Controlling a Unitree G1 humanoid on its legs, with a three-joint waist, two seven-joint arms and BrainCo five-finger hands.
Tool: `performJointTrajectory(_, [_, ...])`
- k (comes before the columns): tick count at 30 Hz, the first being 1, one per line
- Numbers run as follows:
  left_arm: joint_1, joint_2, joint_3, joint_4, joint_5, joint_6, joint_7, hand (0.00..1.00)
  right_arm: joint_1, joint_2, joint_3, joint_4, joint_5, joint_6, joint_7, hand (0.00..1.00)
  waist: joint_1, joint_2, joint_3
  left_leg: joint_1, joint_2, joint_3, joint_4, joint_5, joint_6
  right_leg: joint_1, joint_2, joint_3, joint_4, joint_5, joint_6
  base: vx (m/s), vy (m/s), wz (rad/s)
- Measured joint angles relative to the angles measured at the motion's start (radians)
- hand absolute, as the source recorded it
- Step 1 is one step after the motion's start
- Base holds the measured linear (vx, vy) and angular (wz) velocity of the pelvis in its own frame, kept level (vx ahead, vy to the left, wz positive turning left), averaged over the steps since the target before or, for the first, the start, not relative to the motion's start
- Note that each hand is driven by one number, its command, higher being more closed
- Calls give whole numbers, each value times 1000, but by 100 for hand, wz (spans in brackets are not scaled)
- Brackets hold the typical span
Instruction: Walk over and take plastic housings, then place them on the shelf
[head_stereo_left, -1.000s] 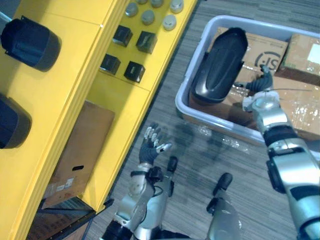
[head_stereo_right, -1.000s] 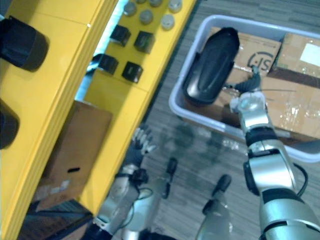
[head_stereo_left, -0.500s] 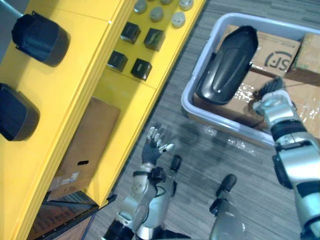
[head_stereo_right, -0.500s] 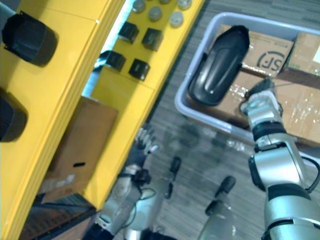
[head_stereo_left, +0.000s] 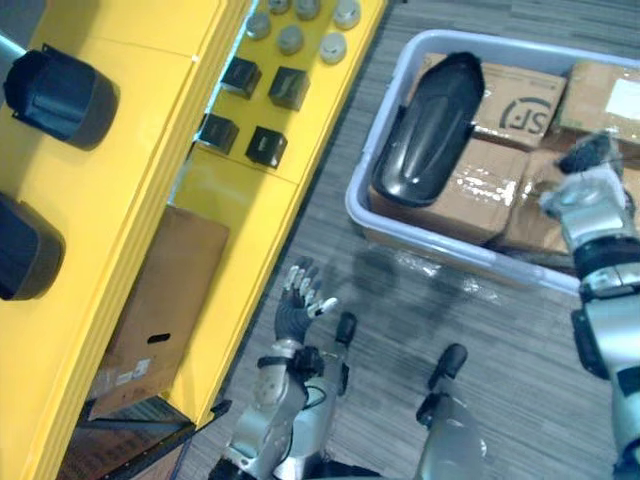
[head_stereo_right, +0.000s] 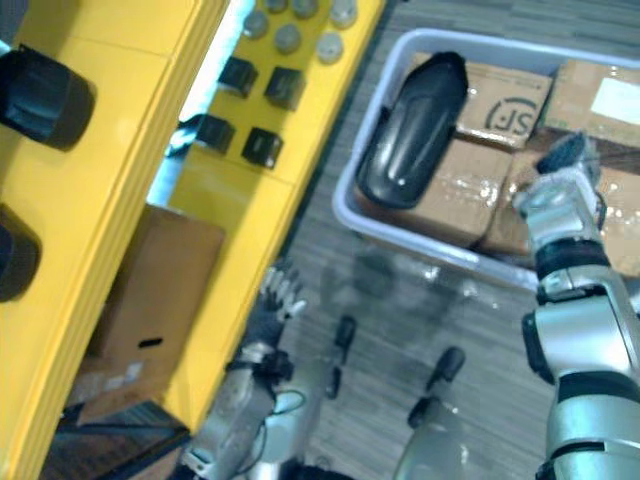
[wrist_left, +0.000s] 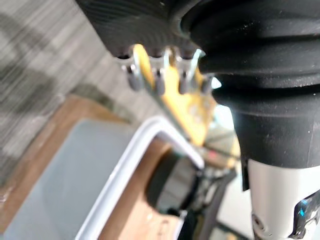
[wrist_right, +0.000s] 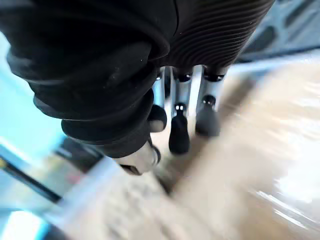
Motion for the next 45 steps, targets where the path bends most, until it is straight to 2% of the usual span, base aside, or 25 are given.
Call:
performJointTrajectory(3, [-3, 0, -10, 3, 0, 0, 0, 0, -12, 18, 0, -113, -4, -134, -45, 0, 1, -4, 1, 14, 12, 1, -27, 14, -13, -1, 11, 0, -6, 1, -5, -17, -40, -8])
performJointTrajectory(5, [-5, 1, -10, 11, 0, -1, 0, 0, -18, 53, 2, -161, 10, -203, -28, 0, 2, -8, 0, 17, 21, -1, -37, 20, -19, -2, 19, -2, -7, 0, -7, -4, -52, -2])
performJointTrajectory(7, [-5, 1, -10, 27, 0, -2, 1, 0, -18, 72, 22, -172, 33, -227, -1, 0, 3, -9, 0, 23, 23, -3, -53, 30, -20, -2, 19, -6, -7, 0, -7, 6, -26, 3])
performJointTrajectory(10, [-6, 3, -9, 37, 0, -2, 3, 0, -18, 112, 62, -172, 45, -232, 51, 0, 6, -9, -1, 30, 23, -7, -77, 43, -22, -3, 18, -13, -7, 0, -7, 13, -15, 6])
performJointTrajectory(15, [-18, 3, -7, 46, 0, -9, 2, 0, -16, 162, 67, -163, 55, -211, 125, 0, 32, -9, -1, 31, 23, -20, -90, 52, -24, -3, 16, -23, -1, -2, -10, 15, -4, 7])
performJointTrajectory(19, [-24, 3, -7, 47, -1, -14, 2, 0, -14, 205, 68, -94, 75, -152, 172, 0, 39, -9, -1, 31, 17, -26, -96, 59, -22, -4, 6, -30, 9, -9, -12, 4, 13, 6])
performJointTrajectory(26, [-42, 3, -7, 63, -1, -16, 2, 0, -4, 211, 81, 28, 94, -96, 236, 0, 60, -8, -1, 30, 13, -40, -125, 82, -23, -18, -2, -45, 26, -17, -12, -6, -1, 6])
performJointTrajectory(33, [-42, 1, -8, 63, -2, -16, 2, 0, -3, 211, 84, 73, 154, -20, 291, 0, 63, -7, -2, 27, 7, -52, -138, 92, -24, -34, -15, -53, 61, -35, -12, 4, -9, 5])
performJointTrajectory(35, [-42, 1, -8, 63, -2, -15, 2, 0, 1, 210, 87, 81, 156, -7, 309, 0, 63, -7, -2, 24, 6, -53, -137, 93, -24, -39, -17, -54, 68, -39, -12, 0, 0, 0])
performJointTrajectory(39, [-43, -2, -7, 62, -2, -15, 2, 0, 4, 197, 106, 83, 156, -10, 330, 0, 63, -6, -2, 26, 6, -55, -137, 93, -24, -41, -19, -54, 77, -48, -12, 0, 0, 0])
performJointTrajectory(43, [-43, -5, -6, 59, -8, -14, 1, 0, 4, 174, 107, 83, 153, -7, 390, 0, 62, -6, -2, 27, 7, -56, -136, 93, -24, -45, -20, -54, 90, -56, -14, 0, 0, 0])
performJointTrajectory(45, [-43, -5, -5, 55, -9, -12, 1, 0, 1, 156, 118, 76, 150, 10, 432, 0, 61, -6, -3, 28, 7, -55, -136, 93, -24, -45, -20, -54, 91, -56, -14, 0, 0, 0])
